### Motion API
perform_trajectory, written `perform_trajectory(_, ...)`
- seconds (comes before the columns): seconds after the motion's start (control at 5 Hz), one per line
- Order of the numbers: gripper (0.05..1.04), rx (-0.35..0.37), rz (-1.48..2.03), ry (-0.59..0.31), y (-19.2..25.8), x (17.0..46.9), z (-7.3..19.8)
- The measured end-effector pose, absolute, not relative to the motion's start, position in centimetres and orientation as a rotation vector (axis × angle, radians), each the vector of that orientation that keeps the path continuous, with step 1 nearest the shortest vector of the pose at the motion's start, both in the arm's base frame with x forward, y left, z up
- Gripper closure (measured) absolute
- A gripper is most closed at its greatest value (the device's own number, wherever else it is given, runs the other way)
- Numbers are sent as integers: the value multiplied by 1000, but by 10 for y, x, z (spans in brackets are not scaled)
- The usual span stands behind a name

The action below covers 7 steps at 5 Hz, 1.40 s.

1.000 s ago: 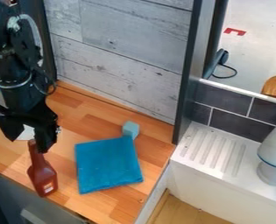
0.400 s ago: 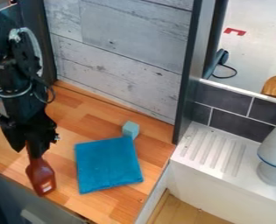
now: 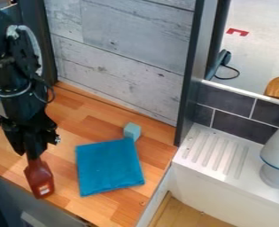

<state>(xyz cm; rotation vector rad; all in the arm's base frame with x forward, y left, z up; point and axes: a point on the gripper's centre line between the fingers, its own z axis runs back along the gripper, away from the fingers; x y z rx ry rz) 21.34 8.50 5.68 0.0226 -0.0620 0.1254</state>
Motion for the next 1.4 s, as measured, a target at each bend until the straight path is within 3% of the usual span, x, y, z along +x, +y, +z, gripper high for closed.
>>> perform_trajectory(0.4, 751, -14, 128, -138, 97, 245, 98)
perform_trajectory(0.6, 751, -76, 147, -119, 109, 270, 107)
perform_trajectory(0.8, 751, -92, 138, -129, 124, 300, 122)
perform_trajectory(1.4, 751, -89, 185, -146, 163, 344, 131)
